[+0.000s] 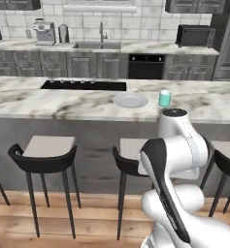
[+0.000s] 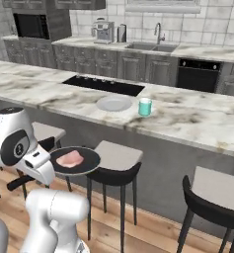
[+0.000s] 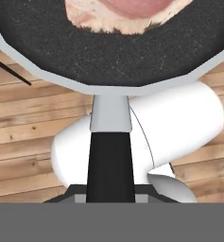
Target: Pick up the pan with the steak in it and place it on the dining table. Then place the steak on the plate.
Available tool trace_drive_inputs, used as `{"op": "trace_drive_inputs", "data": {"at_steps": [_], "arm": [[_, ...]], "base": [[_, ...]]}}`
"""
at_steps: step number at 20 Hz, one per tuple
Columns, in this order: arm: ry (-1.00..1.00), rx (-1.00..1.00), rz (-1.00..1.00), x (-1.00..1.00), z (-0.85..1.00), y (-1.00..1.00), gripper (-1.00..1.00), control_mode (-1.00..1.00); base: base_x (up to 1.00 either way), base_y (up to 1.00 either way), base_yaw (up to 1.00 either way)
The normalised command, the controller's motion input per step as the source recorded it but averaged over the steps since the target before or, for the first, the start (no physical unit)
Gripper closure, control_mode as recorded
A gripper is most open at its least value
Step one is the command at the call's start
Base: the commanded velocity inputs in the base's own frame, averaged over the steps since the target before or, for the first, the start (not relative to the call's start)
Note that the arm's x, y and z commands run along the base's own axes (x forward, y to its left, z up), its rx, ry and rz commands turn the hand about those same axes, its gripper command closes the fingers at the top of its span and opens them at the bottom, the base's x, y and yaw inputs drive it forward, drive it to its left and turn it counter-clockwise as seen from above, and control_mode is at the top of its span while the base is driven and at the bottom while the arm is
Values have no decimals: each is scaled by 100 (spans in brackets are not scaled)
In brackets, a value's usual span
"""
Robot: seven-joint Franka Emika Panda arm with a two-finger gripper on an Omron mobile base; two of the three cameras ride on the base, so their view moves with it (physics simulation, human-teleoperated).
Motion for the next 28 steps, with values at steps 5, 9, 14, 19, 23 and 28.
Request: {"op": "trace_drive_inputs", "data": {"at_steps": [5, 9, 14, 19, 23, 28], "arm": [[0, 0, 0, 0, 0, 0, 100, 100], [0, 0, 0, 0, 0, 0, 100, 100], [0, 0, 0, 0, 0, 0, 100, 100], [0, 0, 0, 0, 0, 0, 100, 100], [0, 0, 0, 0, 0, 0, 100, 100], [0, 0, 0, 0, 0, 0, 100, 100]], "base": [[16, 38, 0], [41, 97, 0], [41, 100, 0], [16, 57, -1], [9, 0, -4], [33, 3, -19]]}}
